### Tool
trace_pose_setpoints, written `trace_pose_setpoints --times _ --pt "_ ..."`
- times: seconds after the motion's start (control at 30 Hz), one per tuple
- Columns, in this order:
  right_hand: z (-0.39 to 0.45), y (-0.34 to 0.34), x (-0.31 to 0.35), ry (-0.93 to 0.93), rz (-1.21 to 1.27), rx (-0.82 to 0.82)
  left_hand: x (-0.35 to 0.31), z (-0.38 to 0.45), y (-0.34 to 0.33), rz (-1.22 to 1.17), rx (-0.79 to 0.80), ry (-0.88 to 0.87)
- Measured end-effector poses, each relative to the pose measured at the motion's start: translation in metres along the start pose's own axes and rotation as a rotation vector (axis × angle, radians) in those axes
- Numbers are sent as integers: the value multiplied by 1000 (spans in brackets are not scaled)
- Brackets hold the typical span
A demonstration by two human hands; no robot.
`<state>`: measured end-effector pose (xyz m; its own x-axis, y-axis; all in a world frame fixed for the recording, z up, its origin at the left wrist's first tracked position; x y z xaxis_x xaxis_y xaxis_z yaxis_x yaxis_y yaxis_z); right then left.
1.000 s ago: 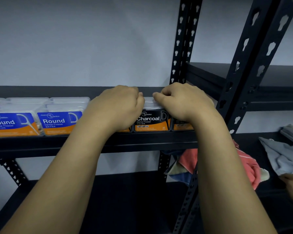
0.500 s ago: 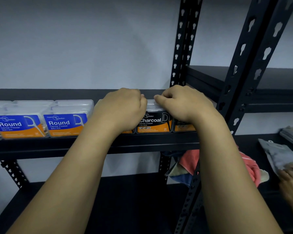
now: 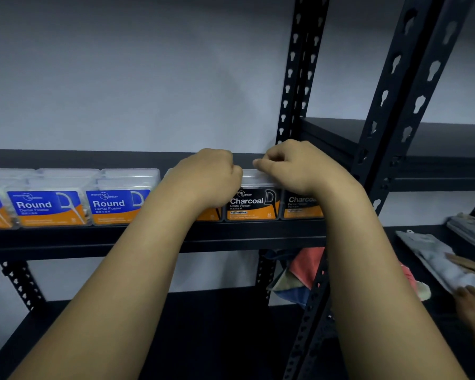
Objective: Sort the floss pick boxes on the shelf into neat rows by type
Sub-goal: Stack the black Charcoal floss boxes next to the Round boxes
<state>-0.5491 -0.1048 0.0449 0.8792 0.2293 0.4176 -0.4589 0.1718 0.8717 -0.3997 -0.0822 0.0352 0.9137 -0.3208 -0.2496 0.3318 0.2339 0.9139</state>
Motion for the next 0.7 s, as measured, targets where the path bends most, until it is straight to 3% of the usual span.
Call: trace_pose_setpoints --times 0.23,0.43,0.7 --pt "-2 9 -8 -23 -30 -5 -7 -2 13 -29 -4 -59" --pt "-4 2 -14 -51 -72 21 -5 -4 1 88 16 -55" --pt "-3 8 32 52 -22 -43 9 -20 39 -6 -36 -81"
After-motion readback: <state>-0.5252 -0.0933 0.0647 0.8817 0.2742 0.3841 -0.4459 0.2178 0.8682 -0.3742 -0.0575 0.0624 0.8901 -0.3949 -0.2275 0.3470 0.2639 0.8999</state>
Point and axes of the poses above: each hand's wrist, its own z-axis towards the middle knuckle, its own y-axis out of the back of the hand, x = y × z, the point moved 9 cm from there along z, towards the middle knuckle, and after that the axes turned 7 degrees about -y, right-handed, at the moved point
